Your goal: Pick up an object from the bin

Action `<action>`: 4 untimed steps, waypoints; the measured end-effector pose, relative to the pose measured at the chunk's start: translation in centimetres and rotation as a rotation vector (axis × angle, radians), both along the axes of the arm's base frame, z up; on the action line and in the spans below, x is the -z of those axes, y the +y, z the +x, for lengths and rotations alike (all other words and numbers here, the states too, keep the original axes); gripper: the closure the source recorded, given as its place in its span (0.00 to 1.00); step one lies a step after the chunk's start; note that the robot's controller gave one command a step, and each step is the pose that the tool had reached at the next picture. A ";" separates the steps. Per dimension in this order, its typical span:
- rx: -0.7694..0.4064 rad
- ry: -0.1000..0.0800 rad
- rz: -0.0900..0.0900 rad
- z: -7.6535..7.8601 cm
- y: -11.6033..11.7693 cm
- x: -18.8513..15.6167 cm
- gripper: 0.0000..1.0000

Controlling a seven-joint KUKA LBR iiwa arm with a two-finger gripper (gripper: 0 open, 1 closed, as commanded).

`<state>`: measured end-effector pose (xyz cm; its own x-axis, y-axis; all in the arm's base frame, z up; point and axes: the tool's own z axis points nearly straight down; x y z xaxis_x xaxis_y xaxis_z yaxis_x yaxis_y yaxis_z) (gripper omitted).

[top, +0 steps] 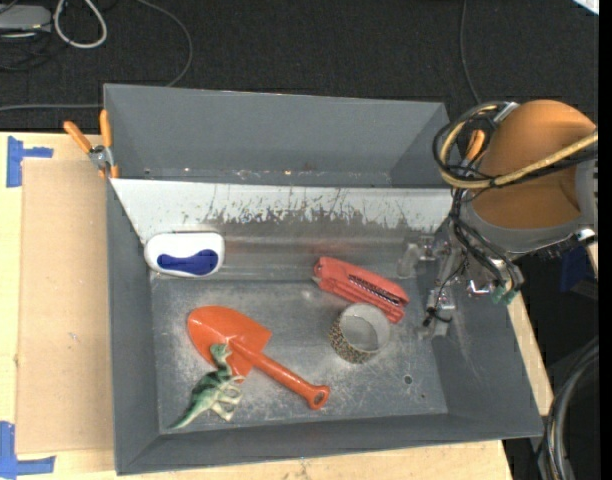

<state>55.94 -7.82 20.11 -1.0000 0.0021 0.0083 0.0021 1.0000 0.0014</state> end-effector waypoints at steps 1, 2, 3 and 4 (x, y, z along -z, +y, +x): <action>-0.004 -0.007 -0.001 0.2 0.1 -0.3 0.00; 0.236 -0.003 -0.002 5.0 0.3 5.6 0.00; 0.075 -0.007 -0.001 5.0 0.4 7.6 0.00; 0.447 -0.002 -0.003 5.1 1.4 8.6 0.00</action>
Offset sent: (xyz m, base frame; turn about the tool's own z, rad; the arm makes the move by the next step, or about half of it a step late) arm 0.0500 0.0024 -0.0544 0.2371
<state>61.00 -6.45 11.55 -0.9009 0.4341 0.0062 0.4341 0.9009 -0.0012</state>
